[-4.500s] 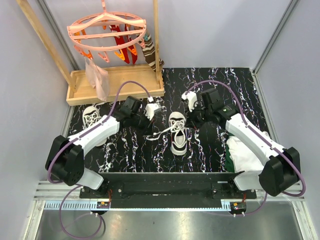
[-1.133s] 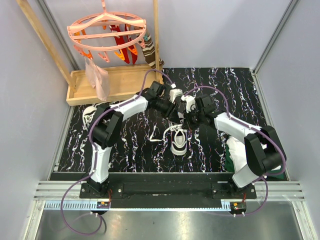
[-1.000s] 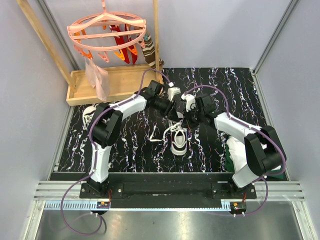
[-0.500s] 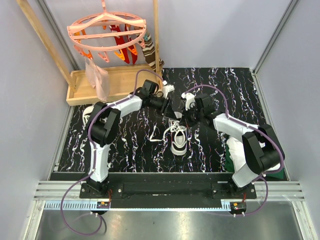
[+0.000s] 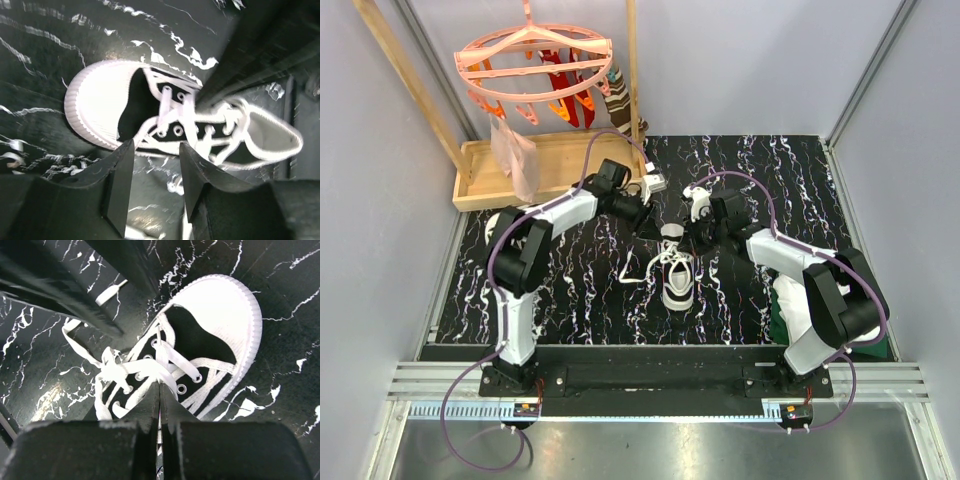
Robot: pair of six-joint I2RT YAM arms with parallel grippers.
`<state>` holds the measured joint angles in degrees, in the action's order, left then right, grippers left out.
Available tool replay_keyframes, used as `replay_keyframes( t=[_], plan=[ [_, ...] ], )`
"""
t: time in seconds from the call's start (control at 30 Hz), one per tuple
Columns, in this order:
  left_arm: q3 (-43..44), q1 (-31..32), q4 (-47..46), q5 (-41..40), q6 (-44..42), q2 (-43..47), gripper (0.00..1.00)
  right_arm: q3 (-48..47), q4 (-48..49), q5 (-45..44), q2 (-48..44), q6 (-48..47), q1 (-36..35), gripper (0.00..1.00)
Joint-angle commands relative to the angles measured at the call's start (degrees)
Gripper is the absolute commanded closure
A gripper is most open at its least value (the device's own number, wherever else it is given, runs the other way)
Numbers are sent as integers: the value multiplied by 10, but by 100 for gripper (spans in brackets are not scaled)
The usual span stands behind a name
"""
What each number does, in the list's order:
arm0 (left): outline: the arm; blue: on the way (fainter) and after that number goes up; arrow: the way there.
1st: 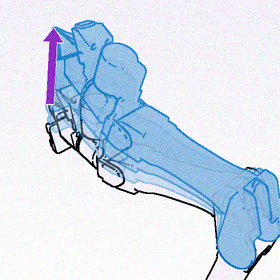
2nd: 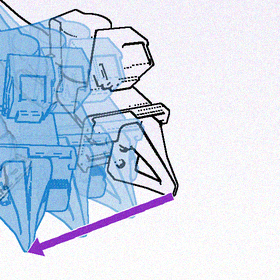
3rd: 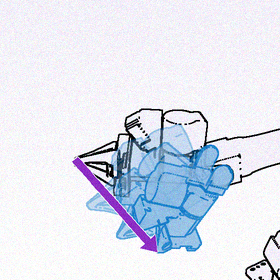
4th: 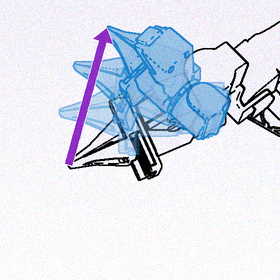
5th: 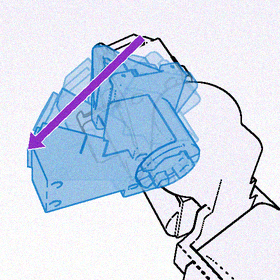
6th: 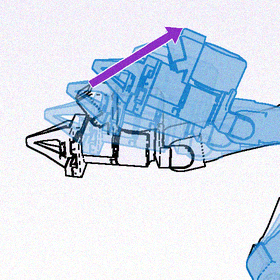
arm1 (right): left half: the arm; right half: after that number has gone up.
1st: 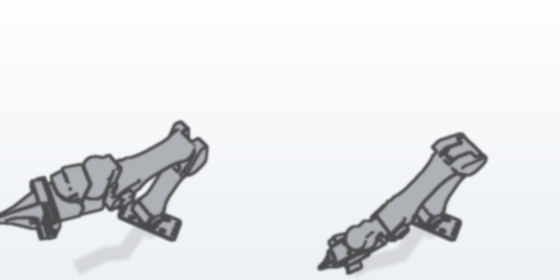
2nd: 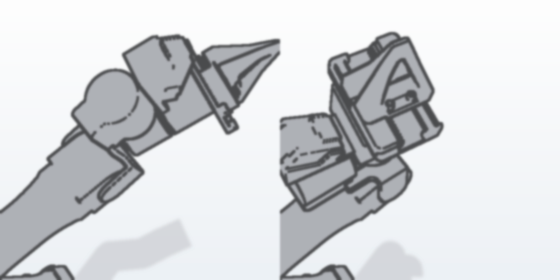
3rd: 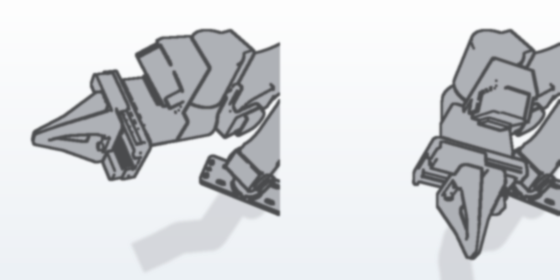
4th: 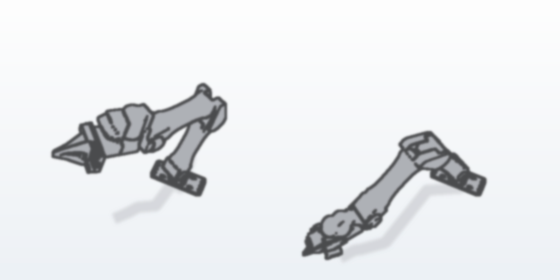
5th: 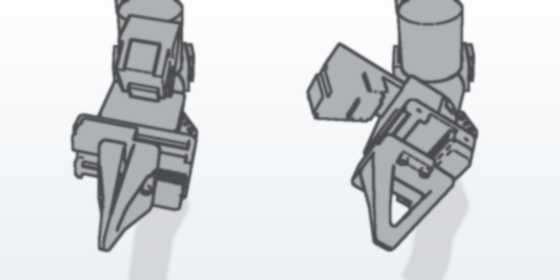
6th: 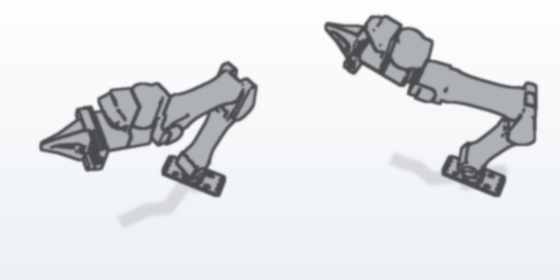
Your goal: Tie the shoes
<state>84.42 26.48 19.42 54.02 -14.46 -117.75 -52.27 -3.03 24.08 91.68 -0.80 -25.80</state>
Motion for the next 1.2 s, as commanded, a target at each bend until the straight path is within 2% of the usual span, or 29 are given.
replay_keyframes(
  t=[0.0, 0.13, 0.43, 0.87, 1.1, 1.17],
  plan=[
    [-5, 1, 18, 7, -196, 76, 54, 4, 25, 23, 2, 4, 2, 100],
    [13, 6, 69, -6, -313, 79, 53, 8, 50, 32, 3, 4, 2, 100],
    [7, 28, 107, -15, -445, 71, 51, 11, 64, 38, 0, 24, 2, 100],
    [21, 56, 69, -69, -462, 40, 53, 20, 77, 47, 2, 26, 1, 100],
    [29, 58, 63, -75, -466, 26, 58, 22, 78, 48, 0, 26, 2, 100],
    [29, 58, 63, -75, -472, 24, 62, 22, 79, 49, 2, 26, 2, 100]
  ],
)
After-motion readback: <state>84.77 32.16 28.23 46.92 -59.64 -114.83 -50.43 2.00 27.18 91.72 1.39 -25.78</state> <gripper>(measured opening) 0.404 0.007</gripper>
